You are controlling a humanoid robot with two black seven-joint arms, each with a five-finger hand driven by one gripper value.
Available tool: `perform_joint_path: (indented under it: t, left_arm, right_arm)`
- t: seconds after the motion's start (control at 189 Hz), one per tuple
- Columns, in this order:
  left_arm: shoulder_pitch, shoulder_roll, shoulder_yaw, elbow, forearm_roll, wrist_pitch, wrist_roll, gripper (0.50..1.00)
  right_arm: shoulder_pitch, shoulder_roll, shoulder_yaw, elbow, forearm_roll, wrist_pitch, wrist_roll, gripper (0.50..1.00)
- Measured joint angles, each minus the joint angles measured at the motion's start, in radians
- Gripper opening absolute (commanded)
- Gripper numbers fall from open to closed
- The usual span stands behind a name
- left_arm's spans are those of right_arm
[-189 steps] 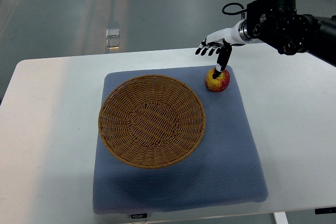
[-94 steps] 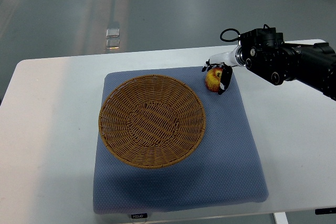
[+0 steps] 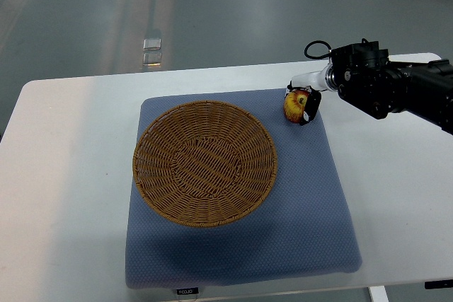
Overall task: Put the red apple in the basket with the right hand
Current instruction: 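Lift the apple with the right hand and carry it over the basket, then lower the apple into the basket center and open the right hand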
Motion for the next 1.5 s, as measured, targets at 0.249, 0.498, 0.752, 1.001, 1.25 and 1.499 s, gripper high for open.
perform_joint_path:
  t: [0.249, 0.498, 0.752, 1.001, 1.25, 1.499]
  left_arm:
    - [0.0, 0.0, 0.003, 0.0, 0.0, -0.001, 0.0, 1.0]
    - [0.0, 0.0, 0.004, -0.002, 0.0, -0.001, 0.0, 1.0]
    - [0.0, 0.0, 0.003, -0.001, 0.0, 0.0, 0.0, 1.0]
    - [0.0, 0.0, 0.003, -0.001, 0.0, 0.0, 0.0, 1.0]
    - [0.0, 0.0, 0.002, 0.0, 0.0, 0.0, 0.0, 1.0]
    - [0.0, 0.0, 0.003, 0.001, 0.0, 0.001, 0.0, 1.0]
  right_arm:
    - [0.152, -0.038, 0.012, 0.064, 0.008, 0.112, 0.001, 0.643]
    - [0.235, -0.02, 0.022, 0.199, 0.041, 0.139, 0.0, 0.643]
    - [0.267, 0.089, 0.04, 0.252, 0.096, 0.137, 0.001, 0.643]
    - [0.27, 0.1, 0.04, 0.254, 0.112, 0.14, 0.0, 0.646]
    - [0.245, 0.1, 0.04, 0.26, 0.157, 0.137, -0.001, 0.65]
    - [0.214, 0.1, 0.04, 0.283, 0.192, 0.121, 0.0, 0.652]
